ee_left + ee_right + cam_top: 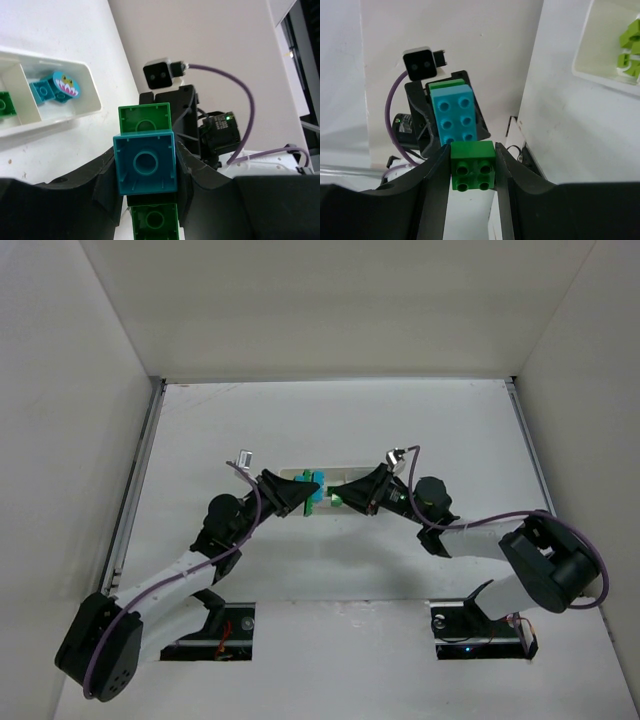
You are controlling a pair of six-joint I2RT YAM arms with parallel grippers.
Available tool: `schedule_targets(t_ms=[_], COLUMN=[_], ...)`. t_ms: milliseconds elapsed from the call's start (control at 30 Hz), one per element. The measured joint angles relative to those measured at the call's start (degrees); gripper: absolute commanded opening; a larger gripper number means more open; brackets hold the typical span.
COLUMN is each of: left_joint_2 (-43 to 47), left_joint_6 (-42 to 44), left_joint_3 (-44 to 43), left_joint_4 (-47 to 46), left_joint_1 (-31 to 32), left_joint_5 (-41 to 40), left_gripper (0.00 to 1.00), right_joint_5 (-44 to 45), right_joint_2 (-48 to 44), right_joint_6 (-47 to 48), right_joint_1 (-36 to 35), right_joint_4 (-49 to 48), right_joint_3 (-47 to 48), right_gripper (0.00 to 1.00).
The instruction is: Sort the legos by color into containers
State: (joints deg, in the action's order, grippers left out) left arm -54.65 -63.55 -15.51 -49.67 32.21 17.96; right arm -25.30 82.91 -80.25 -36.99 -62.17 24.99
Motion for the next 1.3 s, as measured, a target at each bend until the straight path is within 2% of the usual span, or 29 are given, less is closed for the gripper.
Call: schedule_targets(t_ms=[300,467,567,700,800,1167,1300], left_joint_2=[5.01,8.74,11.43,13.73,14.14,13.46,13.09], left_joint_6=[-0.63,-0.2,1.51,4.57,6.25,8.26,8.41], left_joint_3=[0.2,0.59,0.59,0.46,0.44,0.35,0.35], left_joint_4=[0.76,4.76,8.9,14.6,17.49,20.0,20.02], left_joint_1=[-4.59,-6.16,-6.88,-7.17,-7.13,-7.17,-7.02], left_joint_5=[0.52,1.09,0.85,-0.28,-0.9,-1.6,-1.64], left_gripper=[0.14,0.14,0.14,0.14,0.15,0.16,0.16], right_joint_5=[-0.07,1.62,7.19,19.43,25.94,35.89,36.87], right_joint_2=[-0.02,0.02,-0.76,-1.57,-1.18,8.35,10.6], right_joint_6=[1.05,7.43,14.97,26.51,32.44,39.85,40.41], right_joint_1=[1.33,1.75,0.79,-3.52,-6.47,-7.67,-7.67], right_joint_4=[0.74,9.92,20.61,35.63,42.49,53.11,54.1], right_joint_3=[-0.09,5.09,10.64,19.02,22.95,27.28,29.22], right_gripper=[0.29,0.3,0.3,0.31,0.32,0.36,0.49])
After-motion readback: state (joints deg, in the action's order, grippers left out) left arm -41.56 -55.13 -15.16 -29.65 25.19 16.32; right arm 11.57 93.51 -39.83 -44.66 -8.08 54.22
